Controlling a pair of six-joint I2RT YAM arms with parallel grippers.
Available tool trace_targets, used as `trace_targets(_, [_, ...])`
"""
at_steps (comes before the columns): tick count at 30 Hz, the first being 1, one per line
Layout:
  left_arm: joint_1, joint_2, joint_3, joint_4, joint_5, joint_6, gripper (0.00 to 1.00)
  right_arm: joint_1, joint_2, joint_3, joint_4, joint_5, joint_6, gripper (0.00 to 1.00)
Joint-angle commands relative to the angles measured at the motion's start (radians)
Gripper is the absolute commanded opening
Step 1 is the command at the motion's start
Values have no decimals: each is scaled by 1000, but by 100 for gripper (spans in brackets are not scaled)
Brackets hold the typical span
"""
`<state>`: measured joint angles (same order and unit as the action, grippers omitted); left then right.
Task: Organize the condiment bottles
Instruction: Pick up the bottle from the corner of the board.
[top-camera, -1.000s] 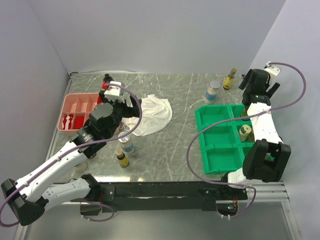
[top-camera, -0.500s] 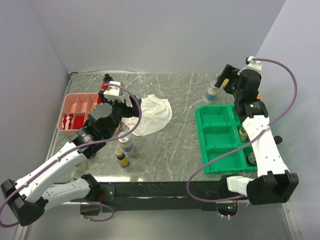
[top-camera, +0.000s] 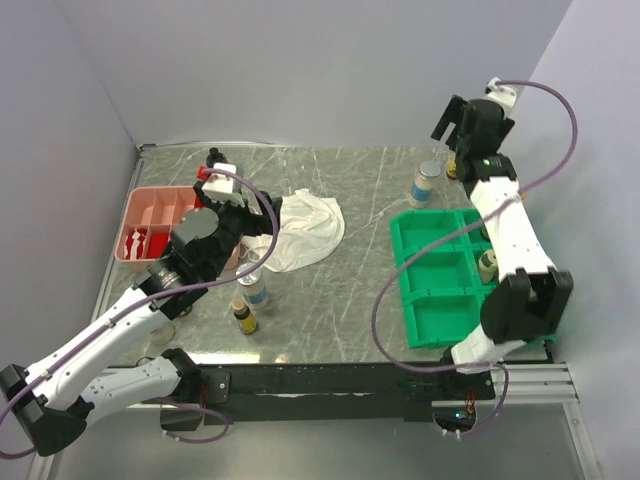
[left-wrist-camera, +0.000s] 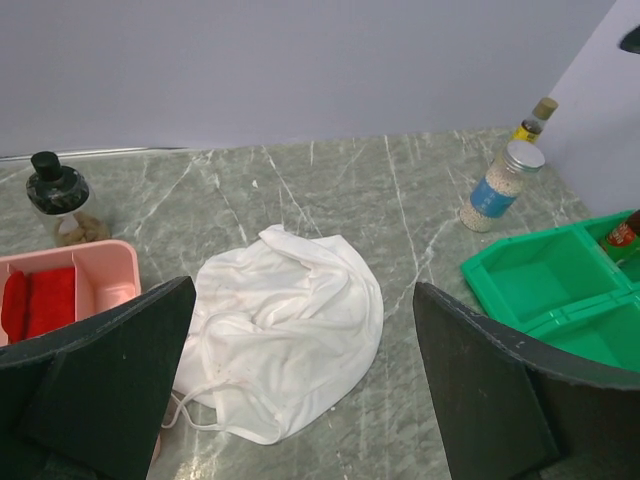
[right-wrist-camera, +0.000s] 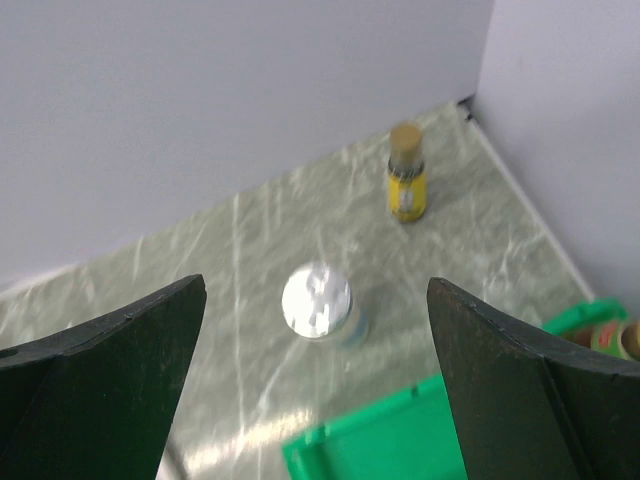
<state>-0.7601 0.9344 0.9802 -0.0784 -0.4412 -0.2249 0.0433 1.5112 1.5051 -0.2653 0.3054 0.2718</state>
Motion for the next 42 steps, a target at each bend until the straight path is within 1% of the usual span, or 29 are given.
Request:
trace_targets(1, [-4,-28,9,32,25,4,97,-2,197,226,-17,143,-37,100])
trace_targets(6, [-2,-34,5,37,42,-1,97,-14,394,384,-29,191,-49,100])
trace_targets(7, [-4,-32,6,37,45,1,97,-17,458,438,-40,199,-45,100])
trace_targets(9, [-4,-22,9,32,44,-1,97,-35,515,481,-51,190,-28,99])
trace_targets(10, [-2,-19,11,28,51,-2,97,-39,561,513,-49,158,-22,98])
trace_targets(11, [-2,-16,14,28,53,-2,97,-37,584,530,-49,144,-8,96])
trace_targets(13, [-2,-9,17,25,61,-4,97,-77,642,576,-46,129,4,92])
trace_targets(14, [-2,-9,18,25,70,-5,97,-83,661,592,-49,118,13,87])
trace_targets(16, [-2,-6,18,25,75,-4,97,-97,701,616,-46,110,21,82])
trace_targets(17, [-2,-6,17,26,76,-4,97,-100,708,618,-37,119,29,79])
trace_targets(22, [-1,-5,15,29,94,-8,97,-125,721,584,17,94,40,77])
trace_targets(28, [-1,10,20,28,101,-7,97,-143,756,618,28,63,21,77])
trace_targets(31, [1,12,18,28,101,-5,97,-155,777,627,32,23,27,73])
trace_targets(36, [2,9,18,28,98,-2,97,-161,811,650,23,34,6,73])
trace_targets(42, [7,10,18,29,99,-2,97,-166,802,643,46,38,-16,72])
